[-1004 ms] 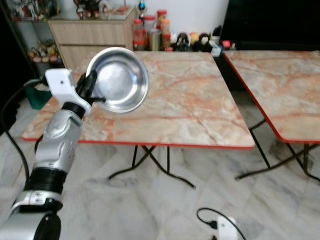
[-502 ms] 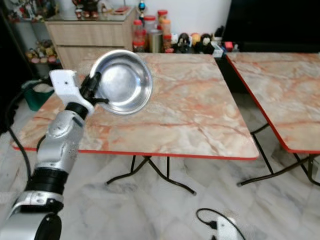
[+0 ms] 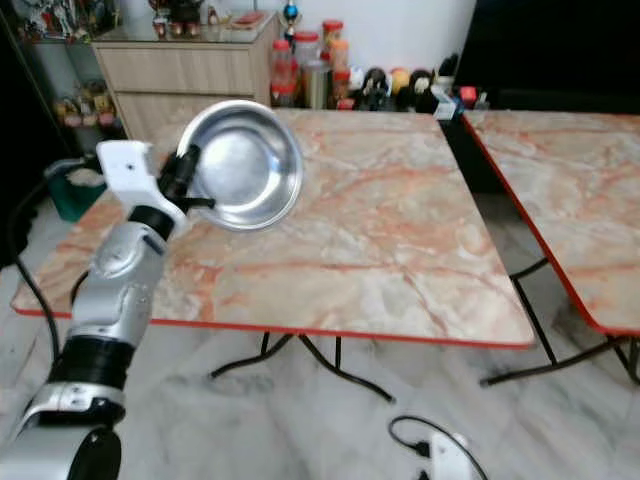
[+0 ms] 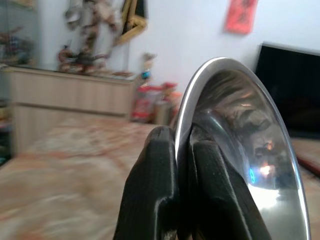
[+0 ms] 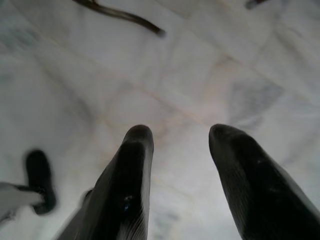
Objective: Setting the table
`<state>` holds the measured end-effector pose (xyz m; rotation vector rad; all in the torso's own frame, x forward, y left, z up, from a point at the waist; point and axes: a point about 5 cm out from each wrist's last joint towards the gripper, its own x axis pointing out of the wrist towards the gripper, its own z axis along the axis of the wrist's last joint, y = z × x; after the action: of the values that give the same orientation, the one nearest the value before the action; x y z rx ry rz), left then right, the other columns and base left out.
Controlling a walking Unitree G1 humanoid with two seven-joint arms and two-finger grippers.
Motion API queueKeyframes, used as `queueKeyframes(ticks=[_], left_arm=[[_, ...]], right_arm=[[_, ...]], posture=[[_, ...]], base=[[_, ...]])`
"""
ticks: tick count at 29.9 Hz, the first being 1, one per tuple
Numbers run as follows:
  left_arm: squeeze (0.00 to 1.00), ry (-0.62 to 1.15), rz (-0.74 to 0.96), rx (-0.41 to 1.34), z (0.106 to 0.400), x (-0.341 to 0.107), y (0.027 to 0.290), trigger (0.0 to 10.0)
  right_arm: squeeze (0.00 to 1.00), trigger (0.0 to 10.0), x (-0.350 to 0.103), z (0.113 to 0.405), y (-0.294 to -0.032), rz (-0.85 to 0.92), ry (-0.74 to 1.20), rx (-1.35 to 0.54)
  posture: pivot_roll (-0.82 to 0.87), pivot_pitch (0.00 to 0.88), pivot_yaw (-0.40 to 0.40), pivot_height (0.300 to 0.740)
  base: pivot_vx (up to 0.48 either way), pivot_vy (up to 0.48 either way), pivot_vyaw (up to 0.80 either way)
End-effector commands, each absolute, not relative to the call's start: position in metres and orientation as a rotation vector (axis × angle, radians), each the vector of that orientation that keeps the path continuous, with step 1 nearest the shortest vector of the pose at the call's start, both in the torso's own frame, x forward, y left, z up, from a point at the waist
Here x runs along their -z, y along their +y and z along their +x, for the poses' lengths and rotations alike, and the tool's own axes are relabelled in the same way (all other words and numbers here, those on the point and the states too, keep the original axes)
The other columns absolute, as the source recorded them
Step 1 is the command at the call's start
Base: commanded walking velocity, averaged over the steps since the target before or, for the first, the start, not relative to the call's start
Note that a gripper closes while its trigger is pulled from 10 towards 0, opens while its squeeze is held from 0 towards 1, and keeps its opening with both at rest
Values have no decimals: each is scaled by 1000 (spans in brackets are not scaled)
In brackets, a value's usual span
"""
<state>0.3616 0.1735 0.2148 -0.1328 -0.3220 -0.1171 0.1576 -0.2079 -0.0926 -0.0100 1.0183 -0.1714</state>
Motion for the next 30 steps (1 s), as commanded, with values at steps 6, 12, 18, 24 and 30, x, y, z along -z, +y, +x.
queueKeyframes(ticks=[6, 12, 18, 24, 30], left_arm=[[0, -348, -149, 165, 362, -224, 160, 10000], [0, -325, -148, 159, 363, -221, 159, 10000], [0, -165, -311, 186, 367, -207, 153, 10000], [0, -25, -368, 207, 370, -196, 144, 10000], [0, 173, -442, 132, 375, -172, 145, 10000]], right_arm=[[0, 10000, 92, 154, -217, -25, 1026, 184], [0, 10000, 92, 154, -217, -26, 1028, 181], [0, 10000, 92, 154, -217, -27, 1030, 174], [0, 10000, 92, 154, -217, -28, 1031, 173], [0, 10000, 92, 154, -216, -29, 1033, 168]], posture=[[60, 0, -26, 740], [61, 0, -28, 740], [63, 0, -29, 740], [65, 0, -28, 740], [64, 0, -27, 740]], base=[[296, 0, 0], [173, 0, 0], [0, 0, 0], [0, 0, 0], [0, 0, 0]])
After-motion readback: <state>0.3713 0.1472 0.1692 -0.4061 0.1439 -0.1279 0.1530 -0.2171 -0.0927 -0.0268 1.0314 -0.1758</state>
